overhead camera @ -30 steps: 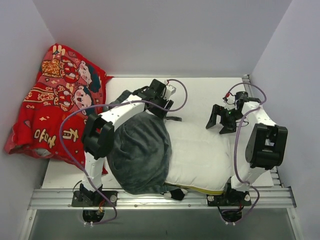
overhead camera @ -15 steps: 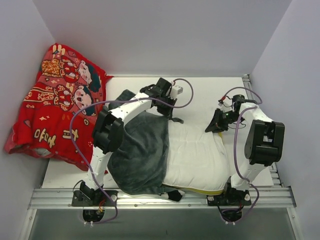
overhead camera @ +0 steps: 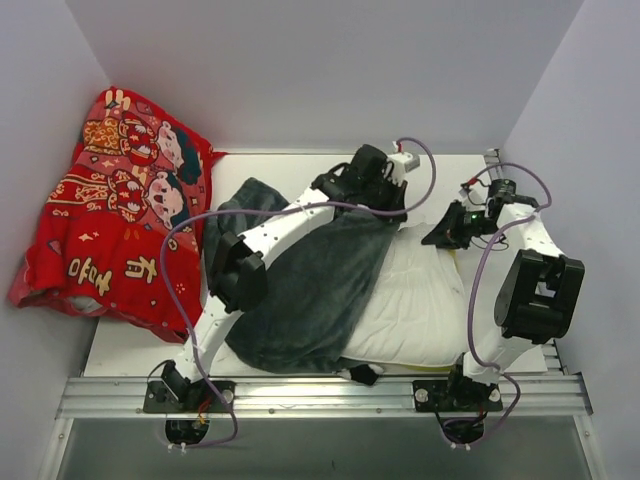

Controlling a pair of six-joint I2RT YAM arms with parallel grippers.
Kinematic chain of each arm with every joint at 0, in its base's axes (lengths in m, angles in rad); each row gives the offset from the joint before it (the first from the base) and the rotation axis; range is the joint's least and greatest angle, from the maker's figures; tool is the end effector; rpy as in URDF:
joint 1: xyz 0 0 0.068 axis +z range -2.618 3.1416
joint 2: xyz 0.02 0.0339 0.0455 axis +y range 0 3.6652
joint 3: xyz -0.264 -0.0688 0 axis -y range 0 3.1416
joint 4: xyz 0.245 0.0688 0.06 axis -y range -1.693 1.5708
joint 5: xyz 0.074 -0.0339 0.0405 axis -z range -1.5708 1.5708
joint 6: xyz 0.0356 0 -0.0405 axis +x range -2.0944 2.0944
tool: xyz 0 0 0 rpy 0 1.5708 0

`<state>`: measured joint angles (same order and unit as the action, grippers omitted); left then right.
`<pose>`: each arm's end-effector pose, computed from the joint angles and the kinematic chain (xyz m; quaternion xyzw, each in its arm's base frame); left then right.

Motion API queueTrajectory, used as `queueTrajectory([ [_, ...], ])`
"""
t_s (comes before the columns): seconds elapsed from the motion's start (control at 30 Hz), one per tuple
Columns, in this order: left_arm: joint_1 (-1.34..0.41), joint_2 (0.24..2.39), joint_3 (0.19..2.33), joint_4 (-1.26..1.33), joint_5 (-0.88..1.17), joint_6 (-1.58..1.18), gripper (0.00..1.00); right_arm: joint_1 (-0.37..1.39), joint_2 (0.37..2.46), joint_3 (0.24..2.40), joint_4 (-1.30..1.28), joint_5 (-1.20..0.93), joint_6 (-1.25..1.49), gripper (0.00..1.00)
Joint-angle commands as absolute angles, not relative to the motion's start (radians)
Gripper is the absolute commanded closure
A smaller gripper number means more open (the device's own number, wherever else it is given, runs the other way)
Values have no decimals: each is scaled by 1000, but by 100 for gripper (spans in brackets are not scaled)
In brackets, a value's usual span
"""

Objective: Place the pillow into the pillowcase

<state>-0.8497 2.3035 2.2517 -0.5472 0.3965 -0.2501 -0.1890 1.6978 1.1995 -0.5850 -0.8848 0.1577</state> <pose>0.3413 -0.4091 0.2967 0.3439 0.8011 -0.3878 0.2993 0.3416 -0.0373 0.2257 0.0495 0.8817 0.4120 0.2246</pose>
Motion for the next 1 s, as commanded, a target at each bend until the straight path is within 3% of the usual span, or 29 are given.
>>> queueTrajectory([
  [0.0,-727,2411,2400,-380,506,-203,100,-210,1638,1247,-559,-902,180,100],
  [0.07,-663,2445,2463,-380,575,-177,91,-204,1632,1226,-532,-873,181,100],
  [0.1,-647,2460,2488,-390,593,-160,71,-196,1634,1212,-529,-839,175,95],
  [0.13,-635,2454,2525,-431,623,-135,59,-172,1632,1212,-540,-816,158,84],
  [0.17,-621,2441,2525,-454,632,-77,48,-157,1617,1212,-558,-783,105,54],
  [0.2,-603,2386,2508,-475,634,-51,30,-144,1600,1203,-580,-752,77,37],
  [0.27,-585,2300,2381,-521,638,19,26,-111,1534,1195,-594,-661,-28,18],
  [0.33,-552,2127,2248,-532,672,55,25,-88,1487,1189,-606,-609,-99,15],
  [0.43,-516,1849,1883,-509,704,149,25,-14,1402,1171,-655,-600,-231,15],
  [0.47,-505,1782,1726,-493,731,162,25,64,1367,1161,-682,-574,-257,15],
  [0.6,-451,1478,1427,-519,717,149,17,291,1304,1086,-701,-470,-337,14],
  [0.8,-425,1393,1179,-791,372,170,26,472,1347,1020,-712,-368,-292,14],
  [0.97,-457,1495,1077,-764,394,117,31,477,1460,983,-721,-356,-288,18],
])
